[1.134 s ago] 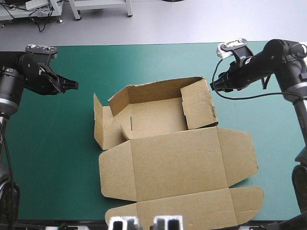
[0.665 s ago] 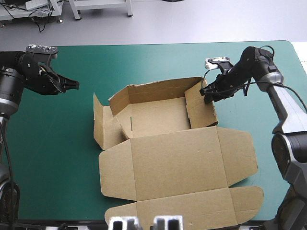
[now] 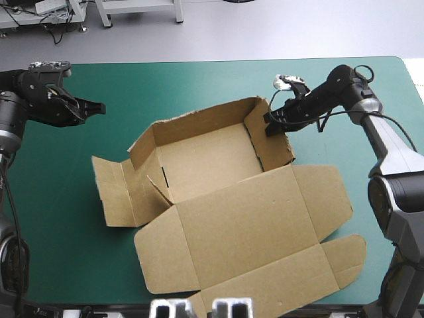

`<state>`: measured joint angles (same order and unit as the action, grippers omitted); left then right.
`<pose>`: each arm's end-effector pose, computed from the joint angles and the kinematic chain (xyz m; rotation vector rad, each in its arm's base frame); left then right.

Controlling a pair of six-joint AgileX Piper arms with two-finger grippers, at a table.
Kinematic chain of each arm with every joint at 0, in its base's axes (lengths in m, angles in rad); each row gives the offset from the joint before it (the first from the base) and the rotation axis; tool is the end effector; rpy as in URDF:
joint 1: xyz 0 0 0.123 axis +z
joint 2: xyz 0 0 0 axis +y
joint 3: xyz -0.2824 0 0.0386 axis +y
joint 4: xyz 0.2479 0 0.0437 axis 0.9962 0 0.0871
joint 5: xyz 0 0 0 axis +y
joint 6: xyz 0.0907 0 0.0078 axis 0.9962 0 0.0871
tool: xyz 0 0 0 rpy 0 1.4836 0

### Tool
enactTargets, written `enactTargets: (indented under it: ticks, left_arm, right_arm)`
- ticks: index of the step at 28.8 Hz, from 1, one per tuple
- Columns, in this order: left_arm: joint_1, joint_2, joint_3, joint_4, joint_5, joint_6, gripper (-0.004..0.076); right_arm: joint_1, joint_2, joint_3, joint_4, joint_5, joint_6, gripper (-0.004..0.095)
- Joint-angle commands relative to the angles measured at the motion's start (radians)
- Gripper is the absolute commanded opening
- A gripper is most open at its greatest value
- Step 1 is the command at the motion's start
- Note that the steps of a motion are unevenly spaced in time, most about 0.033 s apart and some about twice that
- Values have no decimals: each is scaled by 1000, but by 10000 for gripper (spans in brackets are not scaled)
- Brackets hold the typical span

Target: Fold the box

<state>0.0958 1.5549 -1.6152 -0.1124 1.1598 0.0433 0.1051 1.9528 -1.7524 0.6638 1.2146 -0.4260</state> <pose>0.3264 0.0220 0.3878 -0.0874 2.5740 -0.0977 0.4087 0.0960 0.2938 -0.4937 2.6386 0.8397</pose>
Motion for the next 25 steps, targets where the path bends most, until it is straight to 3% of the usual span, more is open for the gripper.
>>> enactTargets:
  ticks: [1,9,15,19,25]
  left_arm:
    - [79,-27,-32,-149,-110,1,6]
    - [301,19,-32,-392,-159,103,6]
    - [394,97,-32,-872,-26,325,6]
    - [394,159,-32,-1184,130,464,6]
    - [353,171,-32,-1378,137,470,6]
  right_arm:
    - [-36,-118,-106,105,39,5,-9]
    - [-96,-239,-287,132,39,51,-9]
    - [-98,-277,-400,173,39,67,-9]
    - [-98,-281,-484,180,39,88,-9]
    - [-98,-283,-542,176,10,103,-9]
